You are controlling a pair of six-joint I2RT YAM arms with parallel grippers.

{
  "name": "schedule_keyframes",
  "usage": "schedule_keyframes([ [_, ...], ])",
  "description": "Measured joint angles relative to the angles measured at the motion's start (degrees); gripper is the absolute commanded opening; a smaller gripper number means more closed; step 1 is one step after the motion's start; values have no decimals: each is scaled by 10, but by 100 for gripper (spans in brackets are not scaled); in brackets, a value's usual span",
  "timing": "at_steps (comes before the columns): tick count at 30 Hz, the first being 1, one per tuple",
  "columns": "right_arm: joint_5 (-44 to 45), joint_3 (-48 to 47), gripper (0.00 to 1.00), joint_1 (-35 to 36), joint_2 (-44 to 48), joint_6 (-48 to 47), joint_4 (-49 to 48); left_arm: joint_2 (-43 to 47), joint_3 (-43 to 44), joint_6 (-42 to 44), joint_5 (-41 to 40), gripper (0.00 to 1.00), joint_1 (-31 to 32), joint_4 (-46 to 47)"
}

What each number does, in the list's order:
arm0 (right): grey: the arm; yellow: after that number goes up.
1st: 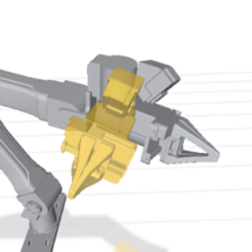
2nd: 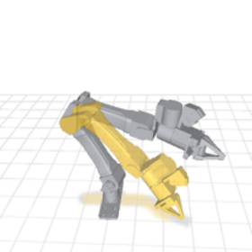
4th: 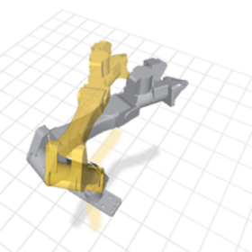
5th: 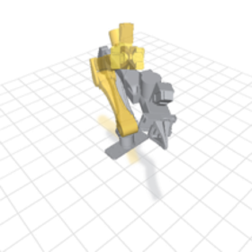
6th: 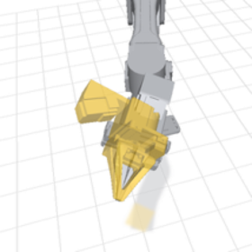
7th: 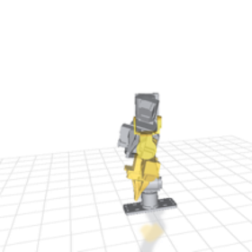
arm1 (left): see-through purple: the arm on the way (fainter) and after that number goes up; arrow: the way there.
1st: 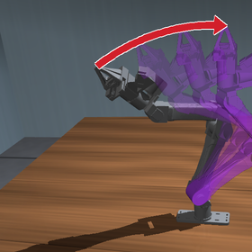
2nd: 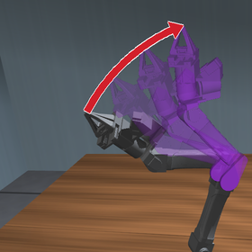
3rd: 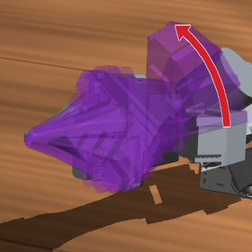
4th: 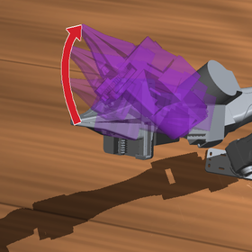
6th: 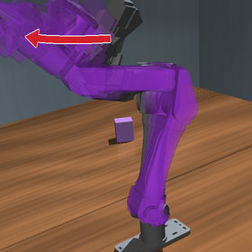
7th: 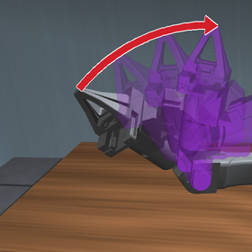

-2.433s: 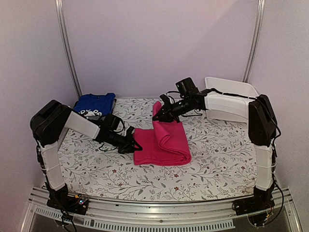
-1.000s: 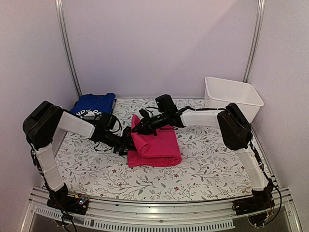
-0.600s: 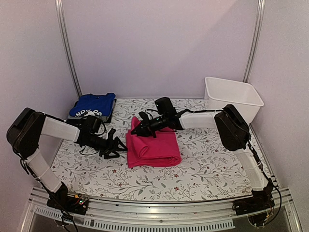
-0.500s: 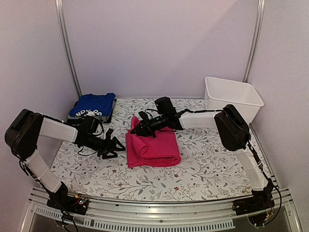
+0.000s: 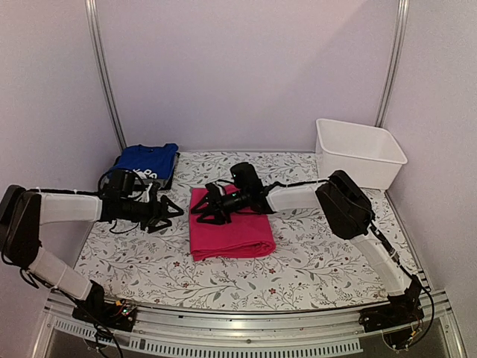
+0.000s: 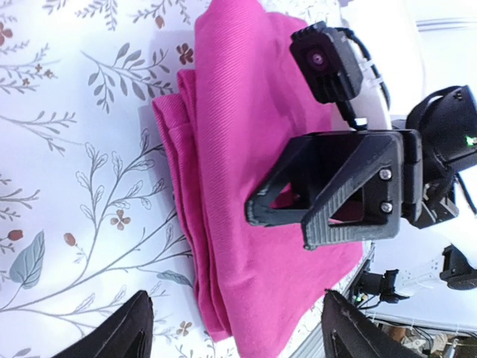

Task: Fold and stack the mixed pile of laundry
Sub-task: Fold the 1/2-rectangle-folded trousers at the center of the board, then rotate the square-folded trousers at the center of the board.

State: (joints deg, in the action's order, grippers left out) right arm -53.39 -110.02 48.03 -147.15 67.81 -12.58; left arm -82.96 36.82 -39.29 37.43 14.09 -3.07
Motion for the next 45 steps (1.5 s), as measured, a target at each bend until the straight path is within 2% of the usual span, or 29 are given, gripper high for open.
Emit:
schedule_keyframes([
  [5, -12, -23, 53, 1, -2, 6, -40, 60, -4, 2, 0, 78, -2, 4],
  [8, -13, -24, 54, -6, 19, -2, -51, 91, 7, 11, 0, 74, 3, 0],
  [13, -18, 77, 53, -37, 149, -41, -50, 88, 55, 38, 14, 66, 47, -7],
  [17, -40, 203, 53, -81, 279, -110, -31, 37, 92, 50, 38, 65, 106, 4],
  [20, -54, 265, 51, -106, 321, -178, -2, -25, 121, 55, 50, 63, 154, 10],
  [24, -70, 347, 48, -103, 306, -243, 18, -94, 114, 47, 63, 59, 181, 39],
  [29, -87, 443, 46, -94, 241, -257, 0, -181, 81, 38, 66, 56, 166, 63],
  [33, -105, 444, 46, -88, 235, -259, -17, -220, 106, 49, 103, 56, 135, 61],
  [37, -106, 369, 48, -54, 214, -291, 54, -278, 199, 77, 113, 61, 102, -9],
  [41, -121, 250, 51, 2, 174, -317, 109, -339, 329, 117, 79, 68, 60, -71],
  [45, -136, 220, 50, 16, 189, -328, 126, -323, 369, 145, 34, 70, 21, -117],
])
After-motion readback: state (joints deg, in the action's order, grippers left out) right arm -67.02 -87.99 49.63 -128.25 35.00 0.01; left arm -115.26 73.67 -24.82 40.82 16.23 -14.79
